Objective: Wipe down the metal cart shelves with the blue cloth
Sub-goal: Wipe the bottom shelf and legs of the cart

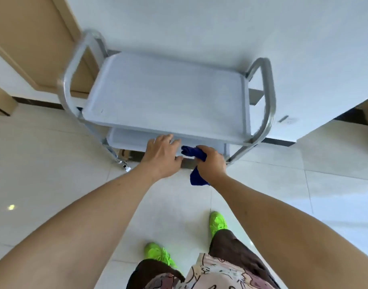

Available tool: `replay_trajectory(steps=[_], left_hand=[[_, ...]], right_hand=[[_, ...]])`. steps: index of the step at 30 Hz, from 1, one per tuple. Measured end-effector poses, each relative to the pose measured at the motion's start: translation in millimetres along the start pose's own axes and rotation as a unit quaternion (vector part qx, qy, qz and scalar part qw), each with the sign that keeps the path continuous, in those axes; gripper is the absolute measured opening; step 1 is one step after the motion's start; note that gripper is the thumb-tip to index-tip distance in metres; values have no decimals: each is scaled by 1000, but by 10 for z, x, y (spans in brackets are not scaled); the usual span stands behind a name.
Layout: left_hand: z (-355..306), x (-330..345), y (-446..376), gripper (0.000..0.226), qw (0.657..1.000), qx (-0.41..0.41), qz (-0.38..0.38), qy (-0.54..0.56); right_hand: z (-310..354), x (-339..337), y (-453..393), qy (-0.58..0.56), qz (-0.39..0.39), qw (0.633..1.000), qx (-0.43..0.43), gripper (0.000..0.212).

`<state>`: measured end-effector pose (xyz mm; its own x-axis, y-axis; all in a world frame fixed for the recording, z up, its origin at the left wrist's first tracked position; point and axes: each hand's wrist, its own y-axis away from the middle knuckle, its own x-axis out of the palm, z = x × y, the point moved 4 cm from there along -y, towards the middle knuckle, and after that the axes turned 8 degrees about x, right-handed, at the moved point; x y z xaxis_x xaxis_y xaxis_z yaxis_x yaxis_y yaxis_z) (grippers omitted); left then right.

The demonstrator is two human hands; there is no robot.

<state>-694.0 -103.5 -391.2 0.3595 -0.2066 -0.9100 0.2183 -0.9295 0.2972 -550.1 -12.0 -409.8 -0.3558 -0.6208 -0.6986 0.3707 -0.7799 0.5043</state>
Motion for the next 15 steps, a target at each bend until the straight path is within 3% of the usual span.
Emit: replay_trajectory(steps=[9,15], left_hand=[[-550,-1731,-563,61,990,87,-93,-65],[-1180,-2195,-1282,61,980,147,-114,-65]], right_hand=[[562,-1708,149,-109,-190,976,-11,19],[414,-2727,-299,-20,-275,961,22,15]])
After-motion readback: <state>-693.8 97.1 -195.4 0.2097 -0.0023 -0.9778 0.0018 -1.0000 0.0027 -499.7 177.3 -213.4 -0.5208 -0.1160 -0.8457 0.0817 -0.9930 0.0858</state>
